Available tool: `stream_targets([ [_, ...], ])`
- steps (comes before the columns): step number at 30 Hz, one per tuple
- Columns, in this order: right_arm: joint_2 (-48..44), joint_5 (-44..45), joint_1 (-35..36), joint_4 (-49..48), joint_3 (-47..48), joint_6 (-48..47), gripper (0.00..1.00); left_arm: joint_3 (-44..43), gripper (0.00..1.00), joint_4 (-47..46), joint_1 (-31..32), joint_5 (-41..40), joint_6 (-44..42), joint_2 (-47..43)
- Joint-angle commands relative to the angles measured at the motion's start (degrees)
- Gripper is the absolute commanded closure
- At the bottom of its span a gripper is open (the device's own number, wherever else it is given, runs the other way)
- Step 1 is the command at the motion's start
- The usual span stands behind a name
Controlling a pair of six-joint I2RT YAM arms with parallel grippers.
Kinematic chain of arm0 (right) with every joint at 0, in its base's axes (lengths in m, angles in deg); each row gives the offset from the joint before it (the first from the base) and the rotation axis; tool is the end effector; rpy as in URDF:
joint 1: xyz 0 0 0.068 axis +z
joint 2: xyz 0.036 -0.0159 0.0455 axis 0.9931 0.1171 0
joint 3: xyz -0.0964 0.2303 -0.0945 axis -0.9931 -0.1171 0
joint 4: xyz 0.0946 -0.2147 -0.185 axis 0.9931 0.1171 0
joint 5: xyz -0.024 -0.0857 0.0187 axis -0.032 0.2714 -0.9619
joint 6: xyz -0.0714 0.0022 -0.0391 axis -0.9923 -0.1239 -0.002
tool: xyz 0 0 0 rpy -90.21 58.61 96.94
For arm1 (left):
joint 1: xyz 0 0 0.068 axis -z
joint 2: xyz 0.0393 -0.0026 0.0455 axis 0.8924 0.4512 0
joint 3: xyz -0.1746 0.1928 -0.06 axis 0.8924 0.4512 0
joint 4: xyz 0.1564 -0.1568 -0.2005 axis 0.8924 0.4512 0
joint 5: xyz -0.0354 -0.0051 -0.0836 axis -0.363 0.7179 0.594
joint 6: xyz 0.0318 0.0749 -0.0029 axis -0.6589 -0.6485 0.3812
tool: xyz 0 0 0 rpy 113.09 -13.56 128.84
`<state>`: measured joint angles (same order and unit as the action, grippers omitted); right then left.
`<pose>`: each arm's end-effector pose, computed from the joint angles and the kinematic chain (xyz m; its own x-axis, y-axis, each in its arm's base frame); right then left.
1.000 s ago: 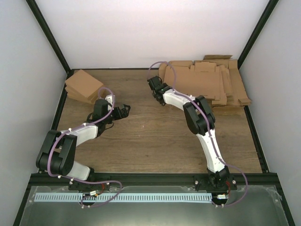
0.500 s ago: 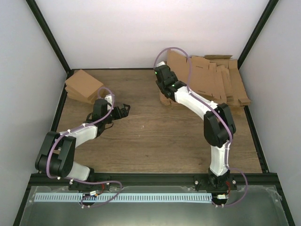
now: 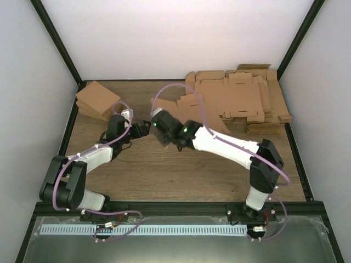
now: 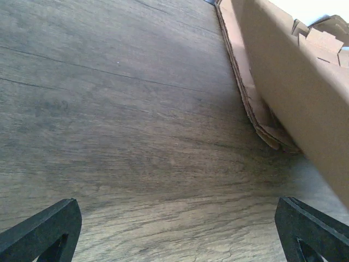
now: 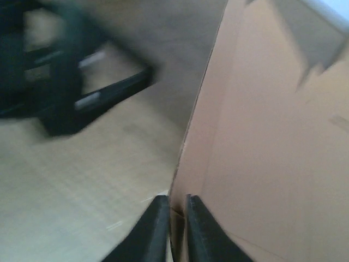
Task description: Fold the paper box
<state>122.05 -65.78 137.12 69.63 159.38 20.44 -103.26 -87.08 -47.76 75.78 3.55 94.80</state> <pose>0.2886 0.3468 0.2526 -0.4875 -0.5345 -0.6904 -0.5400 0.8059 -0.2426 0.3244 -0.1073 0.1279 -0.6550 -0.3047 -0.6914 0.1632 0.8364 -0.5232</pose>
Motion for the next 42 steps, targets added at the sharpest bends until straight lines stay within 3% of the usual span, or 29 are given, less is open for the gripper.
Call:
stream_targets([
  [1, -5.2, -14.1, 4.9, 3.4, -5.8, 11.2, 0.82, -0.8, 0.0, 0.6, 0.3, -1.9, -0.5, -1.4],
  [6, -12.8, -20.2, 4.8, -4.5, -15.0, 14.7, 0.39, 0.3, 0.0, 0.6, 0.3, -3.3, 0.0, -2.9],
  [8, -15.0, -22.4, 3.4, -6.6, -17.2, 14.8, 0.29, 1.0, 0.0, 0.4, 0.3, -3.6, 0.0, -4.1],
  [16, -22.2, -39.9, -10.3, -15.0, -25.8, 15.0, 0.15, 1.0, 0.0, 7.2, 0.4, -0.7, -0.2, -7.6],
  [22, -24.7, -44.4, -22.1, -21.8, -34.0, 18.9, 0.09, 2.4, 0.0, 13.1, 0.5, 3.2, 2.6, -12.1],
  [24, -24.9, -48.9, -27.5, -25.0, -37.5, 19.2, 0.08, 3.6, 0.0, 12.8, 0.9, 5.4, 5.0, -12.9],
  [27, -26.8, -53.9, -35.1, -30.2, -42.6, 21.0, 0.0, 5.8, 0.0, 8.5, 1.8, 10.4, 7.7, -11.9],
  [32, -25.1, -46.2, -41.3, -30.1, -42.7, 21.8, 0.0, 5.0, 0.0, 7.7, 2.1, 12.9, 9.4, -7.1],
  [36, -21.5, -35.4, -41.7, -26.5, -39.1, 20.5, 0.0, 4.0, 0.0, 8.4, 2.2, 12.9, 10.1, -3.7],
  [42, -15.5, -28.2, -41.7, -24.9, -37.6, 21.2, 0.0, 4.4, 0.0, 8.2, 2.2, 13.4, 10.8, -0.8],
])
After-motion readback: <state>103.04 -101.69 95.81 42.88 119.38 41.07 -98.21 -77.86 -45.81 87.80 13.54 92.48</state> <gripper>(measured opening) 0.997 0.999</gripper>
